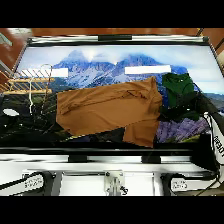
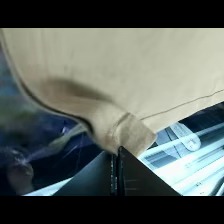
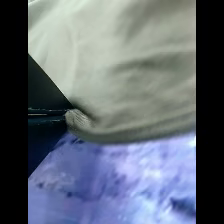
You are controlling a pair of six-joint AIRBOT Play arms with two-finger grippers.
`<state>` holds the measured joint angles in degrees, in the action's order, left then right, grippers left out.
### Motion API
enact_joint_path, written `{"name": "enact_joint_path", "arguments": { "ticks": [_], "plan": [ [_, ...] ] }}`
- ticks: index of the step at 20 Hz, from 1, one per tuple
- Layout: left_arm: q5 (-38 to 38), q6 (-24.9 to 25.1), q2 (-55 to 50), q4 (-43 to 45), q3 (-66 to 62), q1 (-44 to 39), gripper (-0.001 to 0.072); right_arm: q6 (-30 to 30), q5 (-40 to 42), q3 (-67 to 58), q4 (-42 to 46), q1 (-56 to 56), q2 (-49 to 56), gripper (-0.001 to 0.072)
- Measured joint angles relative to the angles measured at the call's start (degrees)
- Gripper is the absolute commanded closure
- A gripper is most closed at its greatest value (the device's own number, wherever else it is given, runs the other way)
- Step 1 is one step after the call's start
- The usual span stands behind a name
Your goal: Fold the shirts.
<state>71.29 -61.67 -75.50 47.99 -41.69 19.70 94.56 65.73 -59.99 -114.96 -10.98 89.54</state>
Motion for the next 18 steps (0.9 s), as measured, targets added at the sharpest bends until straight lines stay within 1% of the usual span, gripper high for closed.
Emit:
{"name": "enact_joint_path", "arguments": {
  "ticks": [2,4,7,10,12,14,16,18],
  "plan": [
    [-0.07,0.46,1.05,-0.02,-2.62,0.00,0.0680,1.70,-0.96,-1.29,-0.02,0.94,-1.16,0.0649],
    [-0.17,0.92,3.54,-0.24,-8.13,-0.11,0.0680,4.20,-1.38,-4.26,-0.28,1.81,-4.74,0.0648],
    [-1.25,1.51,9.88,-0.70,-21.79,-0.46,0.0679,8.31,-2.51,-12.87,-0.83,2.51,-14.03,0.0648],
    [-5.25,1.68,17.59,-1.20,-38.01,-0.48,0.0679,10.73,-7.21,-23.47,-0.94,2.86,-25.27,0.0649],
    [-7.93,-0.31,22.56,-1.46,-46.05,-0.55,0.0678,11.43,-12.09,-29.33,-0.83,2.86,-32.81,0.0648],
    [-10.40,-2.80,28.00,-1.44,-51.43,-0.55,0.0679,11.74,-15.41,-33.20,-0.76,2.95,-39.65,0.0648],
    [-12.26,-4.22,32.98,-1.46,-54.07,-0.55,0.0679,11.50,-16.68,-35.21,-0.44,2.99,-45.44,0.0648],
    [-13.03,-5.09,37.09,-0.87,-55.43,-0.55,0.0679,10.23,-15.98,-36.26,0.96,2.97,-50.05,0.0648]
  ]
}}
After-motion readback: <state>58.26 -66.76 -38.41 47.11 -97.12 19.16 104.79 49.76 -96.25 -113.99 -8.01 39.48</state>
